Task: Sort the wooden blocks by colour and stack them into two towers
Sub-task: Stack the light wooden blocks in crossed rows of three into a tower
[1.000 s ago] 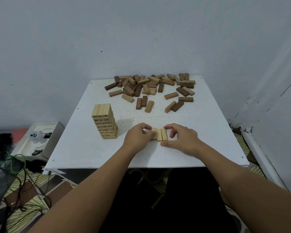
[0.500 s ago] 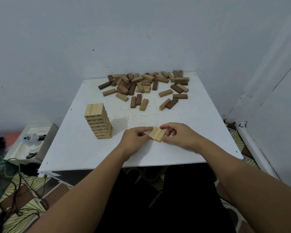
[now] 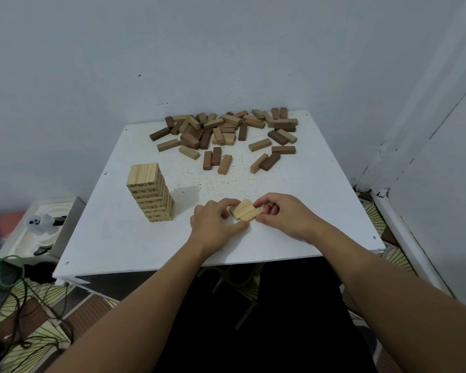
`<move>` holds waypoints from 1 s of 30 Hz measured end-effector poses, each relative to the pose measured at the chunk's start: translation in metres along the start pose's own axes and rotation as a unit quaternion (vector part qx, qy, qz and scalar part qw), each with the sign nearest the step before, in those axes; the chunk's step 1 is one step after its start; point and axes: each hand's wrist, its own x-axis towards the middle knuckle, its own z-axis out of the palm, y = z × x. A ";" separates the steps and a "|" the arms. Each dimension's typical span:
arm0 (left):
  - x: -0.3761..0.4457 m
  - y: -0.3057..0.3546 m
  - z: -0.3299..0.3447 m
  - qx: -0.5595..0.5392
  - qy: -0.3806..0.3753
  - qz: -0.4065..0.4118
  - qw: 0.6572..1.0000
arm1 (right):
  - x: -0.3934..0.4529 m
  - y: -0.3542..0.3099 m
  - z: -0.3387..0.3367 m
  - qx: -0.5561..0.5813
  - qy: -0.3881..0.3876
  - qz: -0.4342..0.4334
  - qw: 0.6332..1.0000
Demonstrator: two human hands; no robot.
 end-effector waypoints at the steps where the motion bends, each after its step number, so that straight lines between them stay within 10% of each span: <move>1: 0.000 -0.001 -0.001 -0.011 -0.008 -0.001 1.000 | -0.001 0.000 0.000 -0.004 0.003 -0.002 1.000; 30: 0.001 -0.022 -0.017 -0.181 -0.035 -0.008 0.983 | -0.005 -0.007 0.002 -0.049 0.024 -0.003 0.998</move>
